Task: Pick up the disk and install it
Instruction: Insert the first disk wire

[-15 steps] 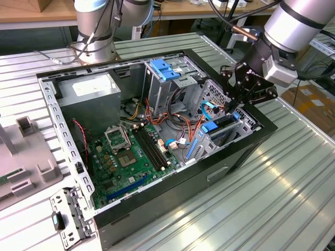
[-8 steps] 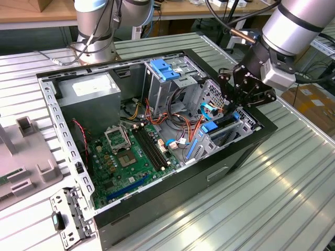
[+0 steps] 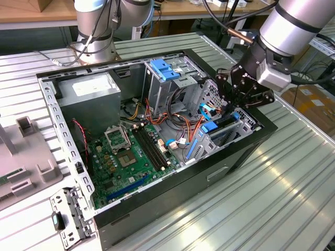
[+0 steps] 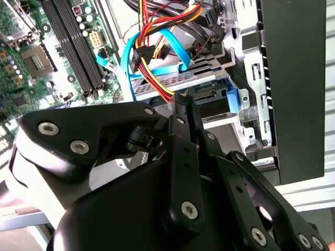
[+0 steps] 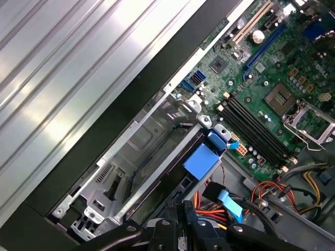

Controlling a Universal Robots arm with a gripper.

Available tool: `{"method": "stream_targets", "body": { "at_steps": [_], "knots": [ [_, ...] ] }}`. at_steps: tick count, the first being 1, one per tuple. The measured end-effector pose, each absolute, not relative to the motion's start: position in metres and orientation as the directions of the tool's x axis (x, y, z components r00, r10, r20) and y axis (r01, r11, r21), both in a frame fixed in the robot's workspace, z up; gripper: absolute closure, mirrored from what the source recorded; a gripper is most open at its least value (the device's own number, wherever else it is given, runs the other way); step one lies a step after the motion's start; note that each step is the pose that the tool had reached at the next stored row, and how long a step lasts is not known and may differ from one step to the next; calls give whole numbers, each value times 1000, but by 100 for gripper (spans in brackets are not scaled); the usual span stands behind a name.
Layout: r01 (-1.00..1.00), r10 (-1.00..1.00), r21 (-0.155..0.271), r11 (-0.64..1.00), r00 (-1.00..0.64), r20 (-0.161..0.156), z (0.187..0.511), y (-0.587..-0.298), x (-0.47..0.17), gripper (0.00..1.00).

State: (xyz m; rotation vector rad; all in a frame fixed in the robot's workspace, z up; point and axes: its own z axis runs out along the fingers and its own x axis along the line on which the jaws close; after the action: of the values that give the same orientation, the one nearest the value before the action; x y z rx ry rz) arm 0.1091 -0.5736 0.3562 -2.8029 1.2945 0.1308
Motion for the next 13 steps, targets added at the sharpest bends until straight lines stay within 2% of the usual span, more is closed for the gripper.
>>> {"method": "stream_targets", "body": {
  "at_steps": [13],
  "knots": [
    [-866, -861, -8, -501, 499, -93, 355, -574, 109, 84]
  ]
}}
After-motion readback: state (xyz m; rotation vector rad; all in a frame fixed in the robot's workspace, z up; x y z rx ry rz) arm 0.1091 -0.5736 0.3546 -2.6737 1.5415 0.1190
